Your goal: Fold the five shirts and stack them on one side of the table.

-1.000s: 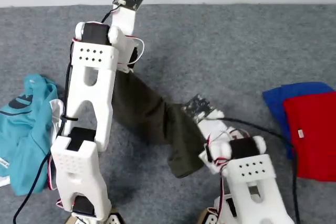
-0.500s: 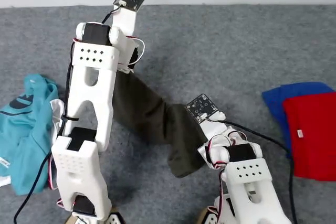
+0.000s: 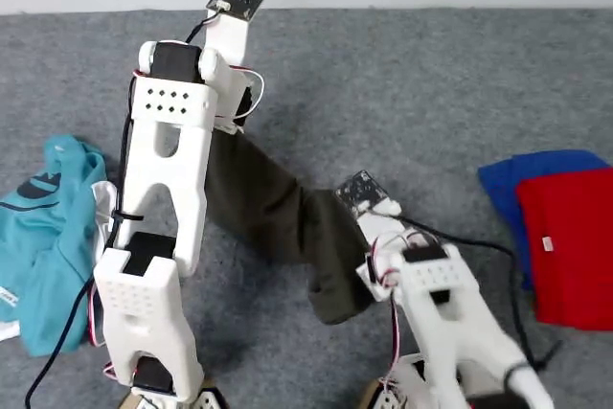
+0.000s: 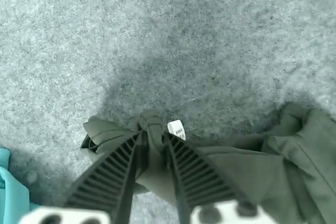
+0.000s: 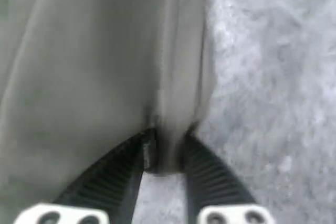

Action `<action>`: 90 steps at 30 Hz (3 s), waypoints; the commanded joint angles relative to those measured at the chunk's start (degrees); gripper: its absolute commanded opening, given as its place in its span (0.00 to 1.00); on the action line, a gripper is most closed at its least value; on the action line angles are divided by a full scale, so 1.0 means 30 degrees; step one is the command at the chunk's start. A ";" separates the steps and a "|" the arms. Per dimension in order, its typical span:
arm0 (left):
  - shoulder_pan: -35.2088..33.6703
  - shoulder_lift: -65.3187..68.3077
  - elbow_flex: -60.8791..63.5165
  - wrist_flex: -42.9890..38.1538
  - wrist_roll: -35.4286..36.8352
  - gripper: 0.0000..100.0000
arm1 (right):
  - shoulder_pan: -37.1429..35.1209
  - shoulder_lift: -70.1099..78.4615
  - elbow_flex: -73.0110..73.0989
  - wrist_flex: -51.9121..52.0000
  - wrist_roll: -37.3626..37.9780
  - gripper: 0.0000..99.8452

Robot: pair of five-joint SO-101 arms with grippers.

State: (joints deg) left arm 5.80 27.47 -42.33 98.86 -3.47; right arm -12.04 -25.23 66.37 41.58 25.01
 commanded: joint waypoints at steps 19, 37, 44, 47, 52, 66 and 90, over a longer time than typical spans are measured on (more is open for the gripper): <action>-0.0352 -0.1495 -0.0249 0.0205 0.0029 0.02 | 0.1744 -0.4176 -1.5473 0.8308 0.0733 0.01; -0.0440 -1.3011 -0.0308 0.0352 -0.0117 0.02 | 0.2945 -0.4469 -3.1560 1.4755 0.0088 0.01; -0.0440 -1.4652 0.2476 0.0381 -0.0908 0.02 | 0.2974 -0.4469 -3.2586 1.6777 0.0176 0.01; -0.0440 -1.5736 0.2974 0.0469 -0.1348 0.02 | 0.2974 -0.5084 -3.2908 1.6806 0.0147 0.01; -0.0850 -1.6264 0.5172 0.0352 -0.2081 0.02 | 0.2974 -0.5465 -3.2088 1.6777 0.0088 0.01; -0.0821 -1.7407 1.1590 0.0059 -0.3341 0.09 | 0.2945 -0.5465 -3.2029 1.6835 0.0059 0.01; 0.1963 -1.7407 1.8769 -0.3839 -0.3194 0.15 | 0.1128 -0.5465 -2.8777 1.7011 0.0059 0.01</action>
State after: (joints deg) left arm 10.99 -23.69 13.23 89.98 -13.14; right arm -5.71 -42.11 -22.95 94.15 25.71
